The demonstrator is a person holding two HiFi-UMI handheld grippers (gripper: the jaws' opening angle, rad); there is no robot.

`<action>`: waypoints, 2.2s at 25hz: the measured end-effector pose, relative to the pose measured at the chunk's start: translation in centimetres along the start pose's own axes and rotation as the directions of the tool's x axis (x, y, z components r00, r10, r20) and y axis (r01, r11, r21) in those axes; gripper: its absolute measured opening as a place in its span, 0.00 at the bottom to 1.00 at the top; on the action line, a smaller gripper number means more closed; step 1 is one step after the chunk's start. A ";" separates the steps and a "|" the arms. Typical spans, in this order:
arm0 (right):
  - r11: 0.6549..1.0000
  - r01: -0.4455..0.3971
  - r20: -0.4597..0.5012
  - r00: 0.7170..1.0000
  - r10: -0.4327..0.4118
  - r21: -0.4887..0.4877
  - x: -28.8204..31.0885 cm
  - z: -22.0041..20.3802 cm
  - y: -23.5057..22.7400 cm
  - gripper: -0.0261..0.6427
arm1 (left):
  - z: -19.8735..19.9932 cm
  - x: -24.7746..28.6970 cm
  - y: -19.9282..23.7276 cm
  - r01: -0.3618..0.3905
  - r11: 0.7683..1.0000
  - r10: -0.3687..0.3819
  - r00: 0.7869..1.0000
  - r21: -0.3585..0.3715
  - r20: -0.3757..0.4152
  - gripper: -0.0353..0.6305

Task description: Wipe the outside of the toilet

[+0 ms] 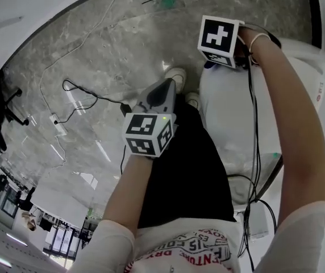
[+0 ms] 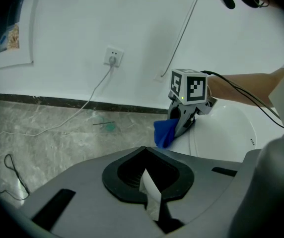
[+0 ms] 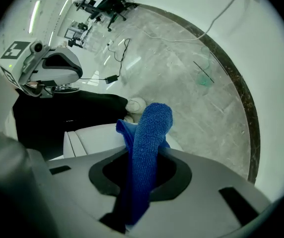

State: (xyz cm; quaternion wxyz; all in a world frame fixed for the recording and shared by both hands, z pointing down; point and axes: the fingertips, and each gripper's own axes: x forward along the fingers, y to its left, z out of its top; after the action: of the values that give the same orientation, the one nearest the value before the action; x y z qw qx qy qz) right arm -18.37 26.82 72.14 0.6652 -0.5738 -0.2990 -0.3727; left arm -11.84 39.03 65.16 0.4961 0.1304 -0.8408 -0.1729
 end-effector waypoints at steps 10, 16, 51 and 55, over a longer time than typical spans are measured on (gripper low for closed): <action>0.992 0.074 -0.120 0.989 -0.087 -0.105 1.7 3.0 4.1 0.15 | -3.7 -4.4 3.3 -0.045 0.999 0.045 0.999 0.005 0.013 0.06; 0.976 0.151 -0.229 0.956 -0.185 -0.157 3.0 4.6 7.2 0.15 | -5.2 -7.9 5.0 -0.040 0.999 0.039 0.999 0.009 0.036 0.06; 0.470 -0.078 0.454 0.441 -0.775 0.879 -19.8 -17.8 24.9 0.15 | 8.7 -17.5 -25.6 0.241 0.838 -0.287 0.958 0.489 0.020 0.06; 0.385 -0.161 0.417 0.370 -0.830 0.909 -21.1 -25.7 26.3 0.15 | 10.9 -16.2 -35.4 0.291 0.773 -0.341 0.940 0.564 -0.018 0.06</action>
State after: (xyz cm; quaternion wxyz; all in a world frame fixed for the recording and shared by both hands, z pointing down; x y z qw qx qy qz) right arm -8.59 6.38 36.33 0.4813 -0.1638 -0.8609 0.0204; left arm -12.02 15.04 32.60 0.3634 0.4017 -0.8406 -0.0059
